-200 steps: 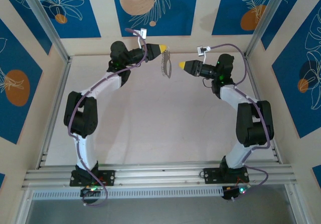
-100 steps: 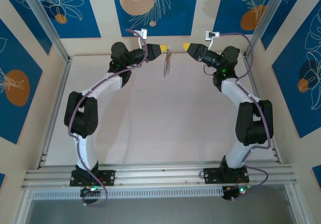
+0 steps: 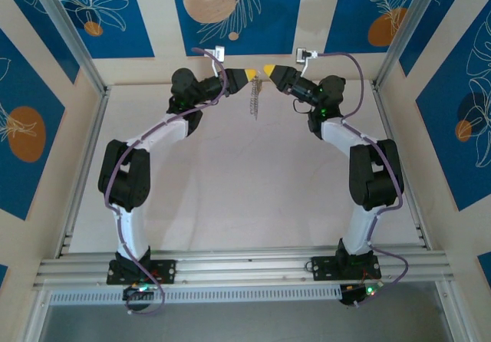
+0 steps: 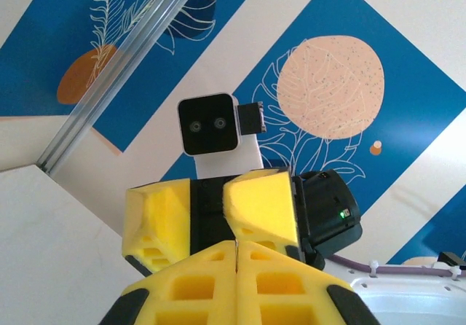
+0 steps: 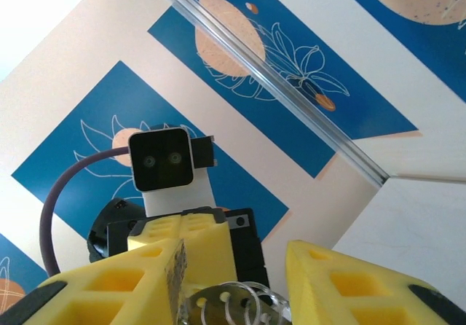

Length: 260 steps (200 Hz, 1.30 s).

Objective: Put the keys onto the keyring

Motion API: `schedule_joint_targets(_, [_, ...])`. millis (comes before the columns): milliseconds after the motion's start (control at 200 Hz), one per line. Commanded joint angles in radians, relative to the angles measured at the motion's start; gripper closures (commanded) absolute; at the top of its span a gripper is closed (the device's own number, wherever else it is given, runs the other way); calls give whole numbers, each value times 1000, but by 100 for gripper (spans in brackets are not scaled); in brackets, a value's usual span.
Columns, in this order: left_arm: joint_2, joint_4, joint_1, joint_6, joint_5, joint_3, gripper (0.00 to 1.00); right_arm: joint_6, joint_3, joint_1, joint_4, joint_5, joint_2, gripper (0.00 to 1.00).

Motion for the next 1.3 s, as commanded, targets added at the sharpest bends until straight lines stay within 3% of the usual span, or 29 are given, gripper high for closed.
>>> schedule_joint_targets(0, [-48,68,-10,-20,-25,-1,100,19,19,9,74,33,6,59])
schedule_joint_targets(235, [-42,74,-10,-22,-28,-1,100,15,1,25,79,29,9,62])
schedule_joint_targets(485, [-42,79,-11,-26,-29,0,100,10,-29,28,82,28,9,73])
schedule_joint_targets(960, [-42,82,-11,-28,-27,5,100,-3,-33,45,62,18,14,72])
schedule_joint_targets(1295, [-42,83,-11,-28,-27,2,100,1,-74,21,86,70,-19,66])
